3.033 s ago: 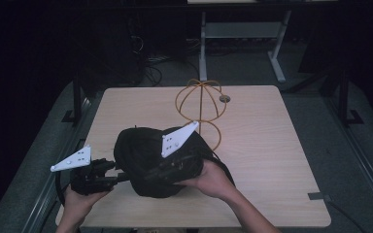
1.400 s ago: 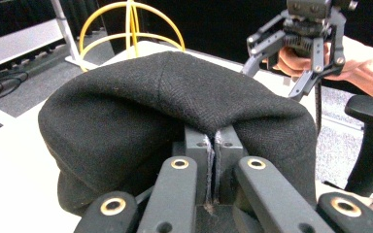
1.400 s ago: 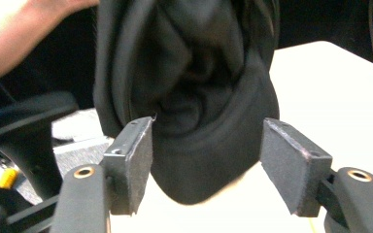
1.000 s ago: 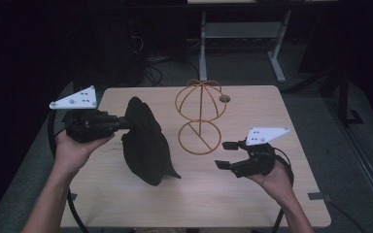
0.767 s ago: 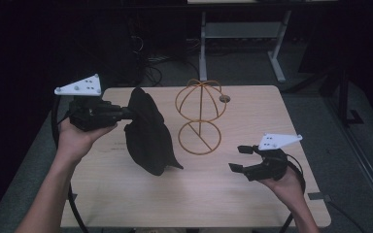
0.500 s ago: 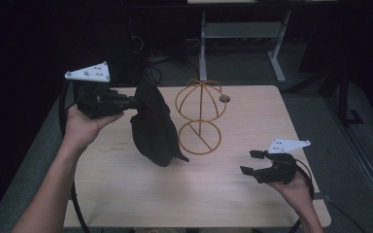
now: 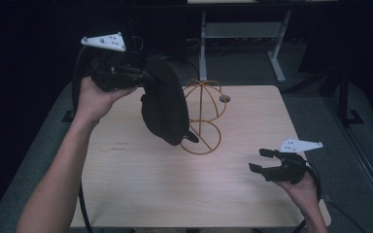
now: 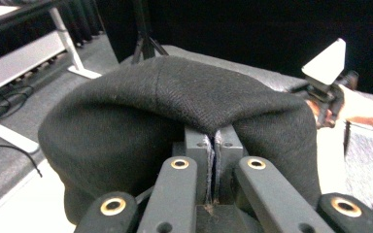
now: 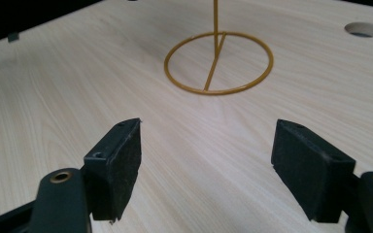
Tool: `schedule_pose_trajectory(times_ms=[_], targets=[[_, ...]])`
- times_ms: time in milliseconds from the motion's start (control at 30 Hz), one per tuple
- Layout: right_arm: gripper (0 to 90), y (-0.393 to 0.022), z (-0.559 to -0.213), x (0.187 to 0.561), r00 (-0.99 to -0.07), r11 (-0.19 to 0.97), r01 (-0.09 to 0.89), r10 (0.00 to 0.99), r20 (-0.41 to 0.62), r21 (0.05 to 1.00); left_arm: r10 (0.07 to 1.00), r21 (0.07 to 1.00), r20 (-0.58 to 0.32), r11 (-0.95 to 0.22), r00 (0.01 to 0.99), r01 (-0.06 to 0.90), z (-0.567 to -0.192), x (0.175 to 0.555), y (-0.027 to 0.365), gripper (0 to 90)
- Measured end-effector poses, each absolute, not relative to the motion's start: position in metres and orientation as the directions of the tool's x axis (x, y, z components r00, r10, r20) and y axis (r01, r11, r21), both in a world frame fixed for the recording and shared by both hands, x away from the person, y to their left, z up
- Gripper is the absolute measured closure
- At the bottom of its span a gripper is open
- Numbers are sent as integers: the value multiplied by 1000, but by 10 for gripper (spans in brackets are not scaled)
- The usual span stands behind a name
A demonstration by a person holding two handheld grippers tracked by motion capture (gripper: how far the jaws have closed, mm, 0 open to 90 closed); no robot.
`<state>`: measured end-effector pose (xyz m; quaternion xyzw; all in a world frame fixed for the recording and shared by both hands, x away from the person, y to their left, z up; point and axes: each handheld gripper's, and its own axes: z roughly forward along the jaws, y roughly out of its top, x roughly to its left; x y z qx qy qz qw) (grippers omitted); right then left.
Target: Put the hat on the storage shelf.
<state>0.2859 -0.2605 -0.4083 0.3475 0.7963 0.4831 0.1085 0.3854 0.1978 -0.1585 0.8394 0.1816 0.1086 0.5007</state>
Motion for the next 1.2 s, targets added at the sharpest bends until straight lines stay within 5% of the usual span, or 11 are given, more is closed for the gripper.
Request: schedule_pose_trajectory(times_ms=[433,967,1067,1200], targets=[[256,-276,-413,284,-710,238,461,677,194,855,400,863,-27,-453,916,223,-134,425,140,879],[255,-282,-423,285,-701,193,480,671,242,856,421,739,-72,-586,904,332,-185,487,41,873],[255,-282,-425,287,-705,191,480,666,246,856,424,710,-110,-599,899,370,-203,499,24,838],[255,-283,-426,285,-704,192,479,668,243,857,449,680,-92,-623,889,385,-213,502,9,656]])
